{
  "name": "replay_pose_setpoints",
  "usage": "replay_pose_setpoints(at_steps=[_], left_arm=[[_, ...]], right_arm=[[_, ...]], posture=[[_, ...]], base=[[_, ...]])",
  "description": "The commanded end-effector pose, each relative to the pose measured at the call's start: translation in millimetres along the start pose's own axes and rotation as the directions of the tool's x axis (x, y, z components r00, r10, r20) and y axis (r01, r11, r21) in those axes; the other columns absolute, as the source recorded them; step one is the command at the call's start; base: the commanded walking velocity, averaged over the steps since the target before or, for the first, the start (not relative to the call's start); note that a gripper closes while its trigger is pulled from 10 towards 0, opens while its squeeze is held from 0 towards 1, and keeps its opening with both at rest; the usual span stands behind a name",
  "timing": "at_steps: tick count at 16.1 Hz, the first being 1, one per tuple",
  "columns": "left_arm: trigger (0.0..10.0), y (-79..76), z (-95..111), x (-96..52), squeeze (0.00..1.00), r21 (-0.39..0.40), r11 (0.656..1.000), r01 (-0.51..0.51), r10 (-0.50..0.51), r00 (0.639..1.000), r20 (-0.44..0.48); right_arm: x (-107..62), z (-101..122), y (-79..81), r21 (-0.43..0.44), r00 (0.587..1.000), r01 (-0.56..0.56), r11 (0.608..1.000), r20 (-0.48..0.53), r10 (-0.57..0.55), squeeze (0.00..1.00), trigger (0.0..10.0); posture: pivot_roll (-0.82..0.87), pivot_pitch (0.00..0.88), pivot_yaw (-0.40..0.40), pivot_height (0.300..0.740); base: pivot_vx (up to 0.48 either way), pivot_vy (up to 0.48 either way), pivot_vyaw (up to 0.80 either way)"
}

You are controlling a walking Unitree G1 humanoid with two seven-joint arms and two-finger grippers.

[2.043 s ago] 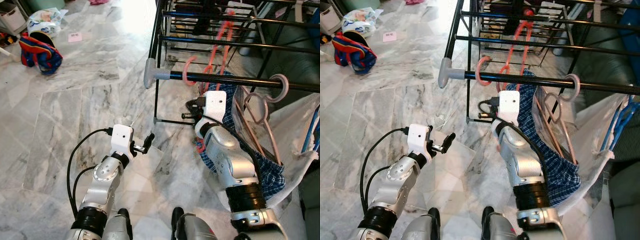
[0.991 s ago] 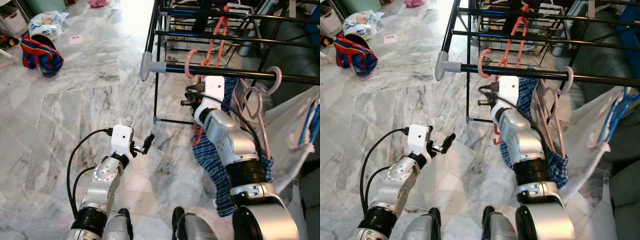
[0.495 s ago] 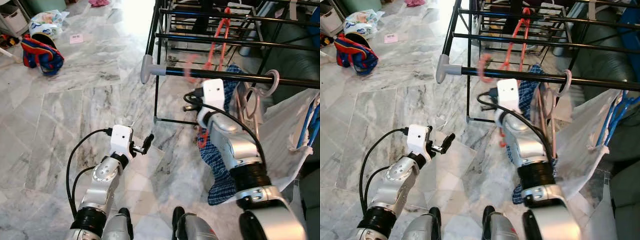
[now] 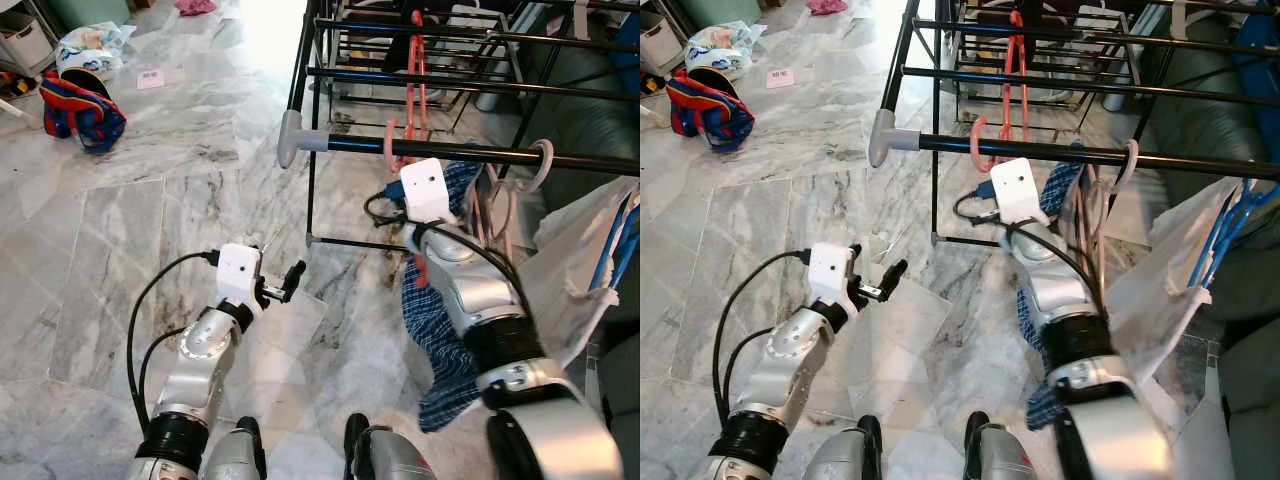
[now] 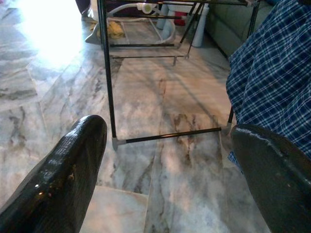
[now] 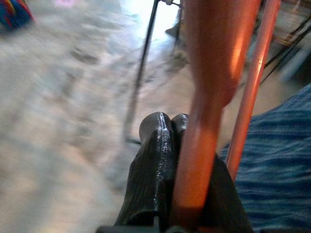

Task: Hang hanger

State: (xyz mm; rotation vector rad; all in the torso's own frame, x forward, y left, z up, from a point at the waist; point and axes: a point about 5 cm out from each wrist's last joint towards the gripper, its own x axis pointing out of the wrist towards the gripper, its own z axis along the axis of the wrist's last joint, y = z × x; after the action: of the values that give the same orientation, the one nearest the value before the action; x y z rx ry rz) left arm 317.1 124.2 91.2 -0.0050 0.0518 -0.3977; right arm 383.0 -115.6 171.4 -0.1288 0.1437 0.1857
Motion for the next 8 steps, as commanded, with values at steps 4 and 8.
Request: replay_pose_setpoints(at_steps=[4,8], left_arm=[[10.0,-0.3,-9,-5.4,0.0,-0.01,1.0,-0.003,0.003,0.999,-0.038],[10.0,-2.9,-8,-2.3,0.0,-0.014,1.0,0.005,-0.005,0.999,-0.036]], right_arm=[[1.9,7,-4.8,0.193,0.999,0.001,0.981,-0.041,0.007,0.0,10.0],[0.9,40,-2.3,0.013,0.995,-0.014,1.0,0.104,0.012,0.0,10.0]], posture=[[0.05,0.246,0.02,0.74],[0.04,0.245,0.016,0.74]], base=[[0.0,0.0,0.0],[0.0,0.0,0.0]])
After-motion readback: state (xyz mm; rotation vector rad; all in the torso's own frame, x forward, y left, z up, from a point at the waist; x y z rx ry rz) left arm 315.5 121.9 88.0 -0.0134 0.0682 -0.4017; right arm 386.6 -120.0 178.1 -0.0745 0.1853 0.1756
